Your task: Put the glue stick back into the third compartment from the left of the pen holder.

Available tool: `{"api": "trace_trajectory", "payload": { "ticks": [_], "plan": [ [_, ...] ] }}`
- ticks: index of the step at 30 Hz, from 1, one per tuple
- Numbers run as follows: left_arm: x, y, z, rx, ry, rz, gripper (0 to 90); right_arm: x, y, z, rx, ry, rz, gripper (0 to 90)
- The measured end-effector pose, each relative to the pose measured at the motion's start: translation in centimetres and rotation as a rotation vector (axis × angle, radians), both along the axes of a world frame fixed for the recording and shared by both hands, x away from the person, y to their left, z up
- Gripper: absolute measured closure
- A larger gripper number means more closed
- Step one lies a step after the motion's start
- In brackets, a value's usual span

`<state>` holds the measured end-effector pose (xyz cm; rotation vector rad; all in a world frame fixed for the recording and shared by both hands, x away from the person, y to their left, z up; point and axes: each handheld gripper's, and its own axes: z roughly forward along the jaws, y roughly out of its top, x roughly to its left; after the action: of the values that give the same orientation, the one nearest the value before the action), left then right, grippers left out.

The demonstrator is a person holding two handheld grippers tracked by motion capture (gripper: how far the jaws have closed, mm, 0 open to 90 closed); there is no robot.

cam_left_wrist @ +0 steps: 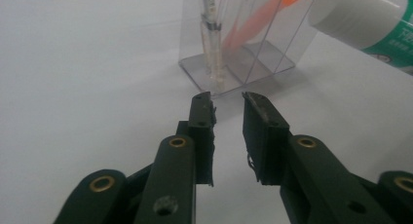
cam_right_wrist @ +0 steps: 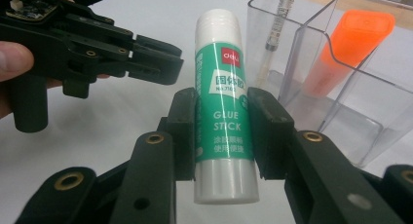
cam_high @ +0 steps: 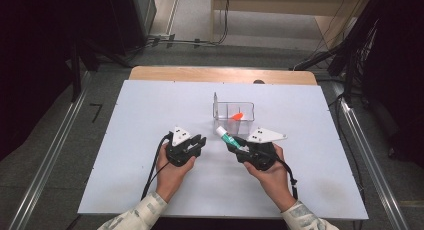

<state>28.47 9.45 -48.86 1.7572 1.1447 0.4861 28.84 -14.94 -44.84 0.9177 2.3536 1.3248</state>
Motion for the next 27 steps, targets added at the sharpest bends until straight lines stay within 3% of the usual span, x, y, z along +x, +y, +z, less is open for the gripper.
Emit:
{"api": "trace_trajectory", "payload": {
  "ticks": [7,22,27],
  "plan": [
    [0.4,-1.7,0.2,-0.011,-0.002,-0.053,89.7,-0.2,0.3,-0.1,0.001,0.006,0.015,63.7],
    [0.9,-2.9,1.1,-0.045,-0.019,-0.074,90.0,-0.1,0.4,-0.5,0.007,0.026,0.024,63.7],
    [0.6,-3.2,1.8,-0.038,-0.050,-0.080,90.0,0.1,0.5,-0.9,-0.004,0.047,0.028,63.8]
  ]
}}
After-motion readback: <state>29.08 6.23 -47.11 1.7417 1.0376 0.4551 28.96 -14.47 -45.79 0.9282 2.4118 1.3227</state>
